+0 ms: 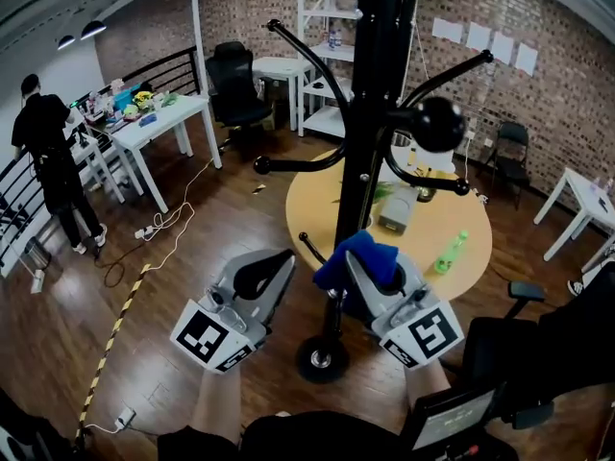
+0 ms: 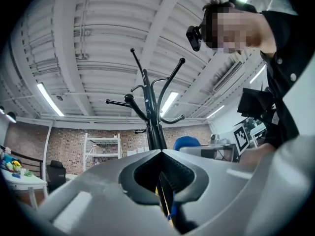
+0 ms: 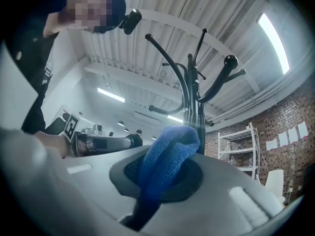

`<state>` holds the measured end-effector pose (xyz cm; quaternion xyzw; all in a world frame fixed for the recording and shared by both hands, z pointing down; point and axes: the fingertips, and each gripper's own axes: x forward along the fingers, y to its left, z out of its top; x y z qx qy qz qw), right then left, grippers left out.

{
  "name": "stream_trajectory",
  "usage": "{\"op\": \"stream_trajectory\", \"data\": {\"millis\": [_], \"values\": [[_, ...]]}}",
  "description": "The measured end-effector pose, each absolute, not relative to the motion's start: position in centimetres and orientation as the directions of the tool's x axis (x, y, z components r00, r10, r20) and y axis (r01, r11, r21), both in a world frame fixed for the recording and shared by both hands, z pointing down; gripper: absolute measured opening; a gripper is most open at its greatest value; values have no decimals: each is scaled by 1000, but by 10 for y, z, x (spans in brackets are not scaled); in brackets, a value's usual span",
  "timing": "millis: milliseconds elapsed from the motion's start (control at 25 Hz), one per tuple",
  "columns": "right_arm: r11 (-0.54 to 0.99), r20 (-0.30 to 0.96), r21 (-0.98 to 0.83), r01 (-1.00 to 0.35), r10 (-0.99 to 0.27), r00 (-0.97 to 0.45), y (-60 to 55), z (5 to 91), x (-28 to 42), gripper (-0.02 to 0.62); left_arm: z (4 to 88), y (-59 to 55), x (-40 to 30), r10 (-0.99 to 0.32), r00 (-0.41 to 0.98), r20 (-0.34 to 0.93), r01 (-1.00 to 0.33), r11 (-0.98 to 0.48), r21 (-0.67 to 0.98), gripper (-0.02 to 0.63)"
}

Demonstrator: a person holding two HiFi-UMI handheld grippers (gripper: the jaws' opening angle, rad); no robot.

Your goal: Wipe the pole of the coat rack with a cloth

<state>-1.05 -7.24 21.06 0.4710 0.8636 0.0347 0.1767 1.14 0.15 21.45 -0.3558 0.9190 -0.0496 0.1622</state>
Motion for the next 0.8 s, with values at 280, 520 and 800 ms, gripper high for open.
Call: {"op": "stream_trajectory", "data": {"millis": [280, 520, 800], "values": [[583, -256, 283, 762, 811, -525, -68, 206, -15, 21, 200, -9, 11, -709, -648, -279, -670, 705, -235, -6], [636, -226, 317, 703, 771, -596, -54, 222, -33, 21, 193, 1, 12, -755, -599, -269, -708, 655, -263, -6], [667, -239, 315, 675, 744, -624, -48, 224, -40, 21, 195, 16, 7, -769, -577, -274, -726, 637, -260, -6]]}}
